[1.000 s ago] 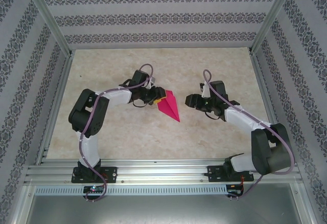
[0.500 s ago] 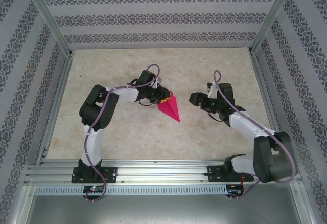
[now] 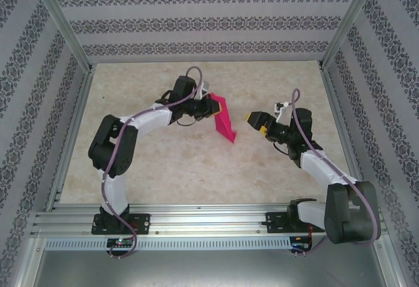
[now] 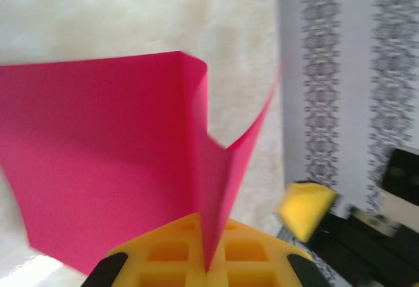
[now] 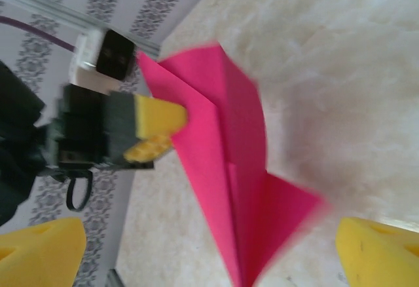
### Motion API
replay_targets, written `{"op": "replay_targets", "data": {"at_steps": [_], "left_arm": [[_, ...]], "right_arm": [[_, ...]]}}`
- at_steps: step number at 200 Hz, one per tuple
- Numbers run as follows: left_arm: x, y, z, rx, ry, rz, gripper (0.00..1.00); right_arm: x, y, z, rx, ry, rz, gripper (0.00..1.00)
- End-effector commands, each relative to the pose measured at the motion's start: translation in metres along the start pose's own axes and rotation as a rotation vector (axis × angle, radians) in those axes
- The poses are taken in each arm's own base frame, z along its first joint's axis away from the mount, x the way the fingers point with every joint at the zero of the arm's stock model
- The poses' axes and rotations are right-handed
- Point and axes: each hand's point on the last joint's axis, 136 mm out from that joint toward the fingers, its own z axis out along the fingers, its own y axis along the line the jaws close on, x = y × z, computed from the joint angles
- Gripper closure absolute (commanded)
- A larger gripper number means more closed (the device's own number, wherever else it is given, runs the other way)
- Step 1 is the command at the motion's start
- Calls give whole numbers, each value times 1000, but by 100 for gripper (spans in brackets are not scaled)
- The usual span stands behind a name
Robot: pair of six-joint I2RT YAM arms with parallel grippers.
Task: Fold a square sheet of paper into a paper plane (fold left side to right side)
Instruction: Turn over the paper at the center of the table.
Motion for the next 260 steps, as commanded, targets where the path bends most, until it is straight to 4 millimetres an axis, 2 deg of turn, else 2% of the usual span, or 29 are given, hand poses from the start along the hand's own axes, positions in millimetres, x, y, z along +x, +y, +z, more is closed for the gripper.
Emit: {"op": "replay_targets", "data": {"at_steps": [1,23,53,91,120,141,173,197,214,230,260], "left_arm": [[-15,-84,-37,132,-54,210,97],[-18,-122,-55,206,-66,278,97],[-15,-150,-69,285,-64,327,97],[-7,-170,-78,390,-40,340,97],[-3,-165,-77,378,-22,337,97],[-2,-159,-75,348,-24,336,96],[-6,-153,-75,311,-47,331,95],[-12,-146,-78,286,-74,318,94],[-15,-143,-81,274,-87,313,95],[-14,-143,-81,271,-83,316,95],[-11,-142,-81,275,-70,326,95]], "right_arm": [[1,37,-2,-188,52,-42,2],[0,61,-3,-294,93,-71,2],[3,97,0,-392,141,-138,2],[6,133,8,-471,177,-171,4],[-1,152,6,-517,174,-179,9],[5,145,5,-467,196,-197,9],[19,109,0,-325,215,-182,11],[12,77,-20,-234,126,-128,11],[4,63,-37,-176,59,-106,10],[-3,69,-49,-189,16,-109,9],[-11,102,-53,-282,7,-124,2]]}}
